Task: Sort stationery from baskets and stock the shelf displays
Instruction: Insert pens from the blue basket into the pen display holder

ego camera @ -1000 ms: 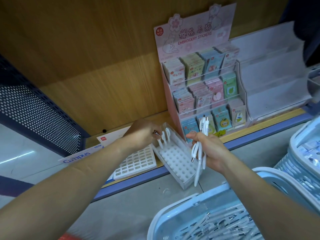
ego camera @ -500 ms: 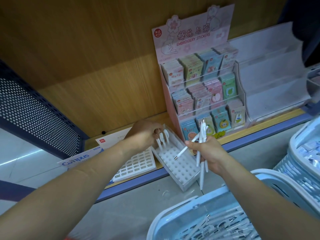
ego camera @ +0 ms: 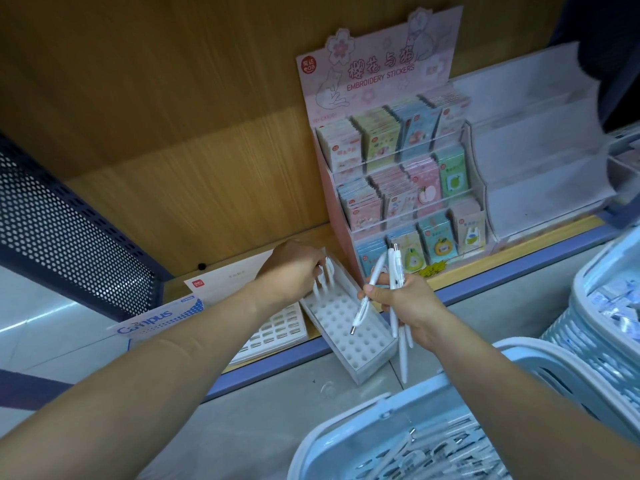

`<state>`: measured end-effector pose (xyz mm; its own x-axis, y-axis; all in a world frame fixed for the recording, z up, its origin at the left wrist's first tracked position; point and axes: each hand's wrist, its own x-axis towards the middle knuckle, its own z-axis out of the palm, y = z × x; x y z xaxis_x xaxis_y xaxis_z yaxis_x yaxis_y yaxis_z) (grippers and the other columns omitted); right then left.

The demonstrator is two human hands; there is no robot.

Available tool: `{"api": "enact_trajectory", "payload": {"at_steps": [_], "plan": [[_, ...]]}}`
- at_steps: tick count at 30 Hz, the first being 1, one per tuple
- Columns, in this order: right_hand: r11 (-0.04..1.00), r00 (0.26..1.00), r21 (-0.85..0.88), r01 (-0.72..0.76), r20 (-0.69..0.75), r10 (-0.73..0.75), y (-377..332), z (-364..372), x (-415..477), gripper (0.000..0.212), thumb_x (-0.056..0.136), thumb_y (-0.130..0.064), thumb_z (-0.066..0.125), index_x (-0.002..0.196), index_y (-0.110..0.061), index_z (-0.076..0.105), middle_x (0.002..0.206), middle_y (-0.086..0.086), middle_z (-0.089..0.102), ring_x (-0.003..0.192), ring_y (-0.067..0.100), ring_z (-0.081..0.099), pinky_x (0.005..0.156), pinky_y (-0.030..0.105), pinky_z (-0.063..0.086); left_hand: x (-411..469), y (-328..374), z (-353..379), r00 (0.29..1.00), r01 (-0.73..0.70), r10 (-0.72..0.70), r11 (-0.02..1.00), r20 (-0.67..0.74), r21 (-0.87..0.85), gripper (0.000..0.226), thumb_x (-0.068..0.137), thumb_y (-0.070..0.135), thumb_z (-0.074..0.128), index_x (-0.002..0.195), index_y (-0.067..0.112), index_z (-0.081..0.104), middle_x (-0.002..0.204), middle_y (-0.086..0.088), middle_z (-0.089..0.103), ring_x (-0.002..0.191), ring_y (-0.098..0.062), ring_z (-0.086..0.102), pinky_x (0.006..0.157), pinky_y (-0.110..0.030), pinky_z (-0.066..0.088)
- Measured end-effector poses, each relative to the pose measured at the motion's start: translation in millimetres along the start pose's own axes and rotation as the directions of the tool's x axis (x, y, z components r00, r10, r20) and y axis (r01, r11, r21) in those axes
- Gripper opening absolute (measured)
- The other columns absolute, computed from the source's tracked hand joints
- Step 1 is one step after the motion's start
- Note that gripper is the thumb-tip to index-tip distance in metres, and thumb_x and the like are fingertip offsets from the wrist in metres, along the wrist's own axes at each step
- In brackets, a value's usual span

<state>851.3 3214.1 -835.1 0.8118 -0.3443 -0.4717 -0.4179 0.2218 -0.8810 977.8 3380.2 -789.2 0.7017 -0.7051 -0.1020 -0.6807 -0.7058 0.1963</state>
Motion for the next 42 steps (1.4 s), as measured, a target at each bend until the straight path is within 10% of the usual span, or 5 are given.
{"api": "enact_trajectory", "payload": {"at_steps": [12,23,32,38,42], "plan": [[0.935,0.999,0.355,-0.024,-0.021,0.034,-16,-3,-13,0.013,0.079,-0.012,0.078,0.085,-0.008,0.067,0.076,0.008,0.061,0.043,0.006,0.044,0.043,0.018,0.039,-7,20,-16,0.998,0.024,-0.033,0.988,-0.056,-0.155,0.022,0.096,0.032,0.058,0.110,0.017,0.066,0.100,0.003,0.067,0.094,-0.016,0.062,0.084,-0.029,0.050],[0.909,0.980,0.416,-0.022,0.188,-0.062,-49,6,-38,0.010,0.082,-0.013,0.072,0.087,-0.007,0.065,0.064,0.003,0.062,0.042,0.007,0.040,0.037,0.017,0.033,-19,65,-55,0.969,0.203,-0.214,0.426,0.120,-0.882,0.010,0.093,0.027,0.062,0.097,0.018,0.064,0.089,-0.009,0.066,0.068,-0.011,0.057,0.064,-0.025,0.050],[0.857,0.973,0.515,0.015,0.191,-0.132,-61,17,-45,0.016,0.087,-0.007,0.066,0.100,-0.001,0.063,0.055,0.001,0.056,0.038,0.005,0.036,0.034,0.016,0.034,-39,62,-67,0.926,0.372,-0.038,0.242,0.375,-0.896,0.032,0.094,0.028,0.060,0.118,0.007,0.066,0.099,-0.016,0.070,0.084,-0.020,0.064,0.073,-0.026,0.054],[0.826,0.985,0.562,0.026,0.126,-0.116,-61,18,-43,0.018,0.088,-0.010,0.067,0.105,-0.005,0.063,0.075,0.005,0.063,0.044,0.006,0.042,0.037,0.016,0.037,-49,59,-64,0.939,0.321,-0.185,0.181,0.289,-0.930,0.017,0.087,0.008,0.067,0.104,0.007,0.066,0.074,-0.011,0.068,0.052,-0.011,0.061,0.049,-0.017,0.051],[0.878,0.999,0.478,0.032,-0.014,-0.029,-57,13,-41,0.017,0.090,-0.024,0.068,0.099,-0.010,0.066,0.069,0.003,0.069,0.042,0.006,0.048,0.039,0.017,0.040,-48,25,-81,0.918,0.265,-0.390,0.476,0.069,-0.839,0.016,0.079,0.011,0.078,0.092,0.004,0.071,0.075,-0.014,0.070,0.052,-0.011,0.061,0.055,-0.021,0.054]]}}
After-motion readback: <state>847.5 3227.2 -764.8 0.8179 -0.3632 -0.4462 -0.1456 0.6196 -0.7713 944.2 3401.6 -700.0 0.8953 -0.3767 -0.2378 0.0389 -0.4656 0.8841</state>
